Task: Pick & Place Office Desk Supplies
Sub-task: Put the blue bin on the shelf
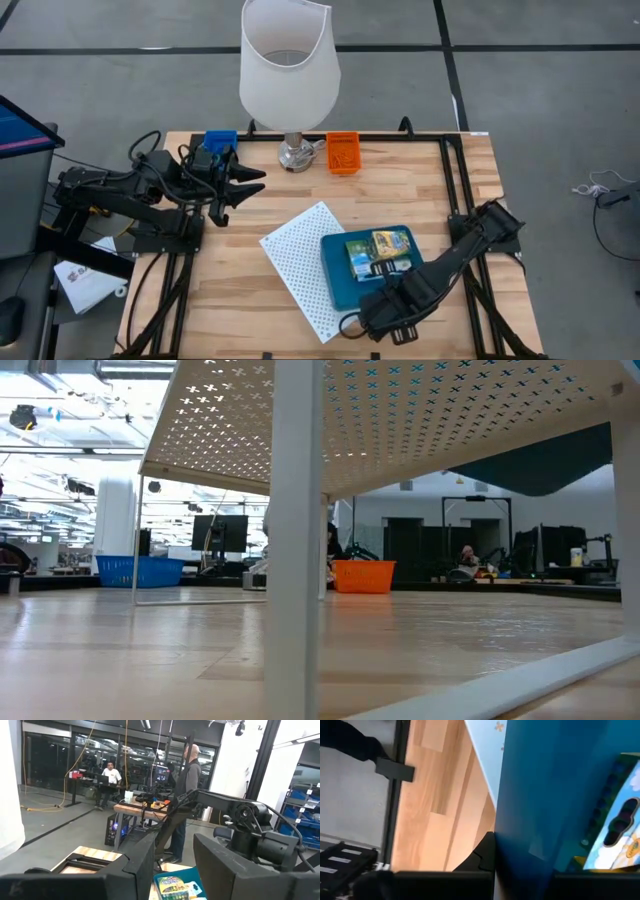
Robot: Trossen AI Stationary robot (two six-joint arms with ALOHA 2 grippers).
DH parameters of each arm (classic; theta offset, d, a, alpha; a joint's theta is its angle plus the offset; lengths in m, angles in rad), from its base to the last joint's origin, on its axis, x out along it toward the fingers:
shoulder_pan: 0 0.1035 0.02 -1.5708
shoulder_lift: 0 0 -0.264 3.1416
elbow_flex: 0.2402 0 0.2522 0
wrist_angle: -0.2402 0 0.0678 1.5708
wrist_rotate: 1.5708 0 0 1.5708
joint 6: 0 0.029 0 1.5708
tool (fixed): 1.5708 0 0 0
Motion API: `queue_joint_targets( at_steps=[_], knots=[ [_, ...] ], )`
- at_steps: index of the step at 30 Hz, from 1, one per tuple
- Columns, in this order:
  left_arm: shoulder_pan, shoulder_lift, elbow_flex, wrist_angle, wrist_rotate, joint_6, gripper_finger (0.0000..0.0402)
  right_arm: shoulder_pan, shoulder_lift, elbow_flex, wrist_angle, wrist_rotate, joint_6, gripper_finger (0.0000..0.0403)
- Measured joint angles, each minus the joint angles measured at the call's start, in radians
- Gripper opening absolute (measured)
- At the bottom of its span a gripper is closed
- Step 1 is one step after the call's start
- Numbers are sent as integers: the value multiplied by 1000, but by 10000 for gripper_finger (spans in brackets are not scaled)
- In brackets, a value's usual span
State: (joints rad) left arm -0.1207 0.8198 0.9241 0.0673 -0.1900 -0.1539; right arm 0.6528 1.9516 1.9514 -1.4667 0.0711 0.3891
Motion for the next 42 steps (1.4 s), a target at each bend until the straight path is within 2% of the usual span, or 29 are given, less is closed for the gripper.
queue_joint_targets(
  at_steps=[8,14,21,28,32,42],
  knots=[
    [2,0,-3,2,3,0,131,5,64,54,11,-16,-98,0],
    [2,0,-3,0,3,0,131,22,66,74,-12,-18,-108,0],
    [2,9,-4,-6,2,18,131,37,66,100,-52,-16,-216,0],
    [3,40,-4,4,-4,19,131,-5,66,105,-37,54,-354,0],
    [2,61,-4,2,-6,11,131,-30,66,105,-8,67,-374,0],
    [3,71,-4,7,-25,25,131,50,66,90,-24,83,-414,0]
  ],
)
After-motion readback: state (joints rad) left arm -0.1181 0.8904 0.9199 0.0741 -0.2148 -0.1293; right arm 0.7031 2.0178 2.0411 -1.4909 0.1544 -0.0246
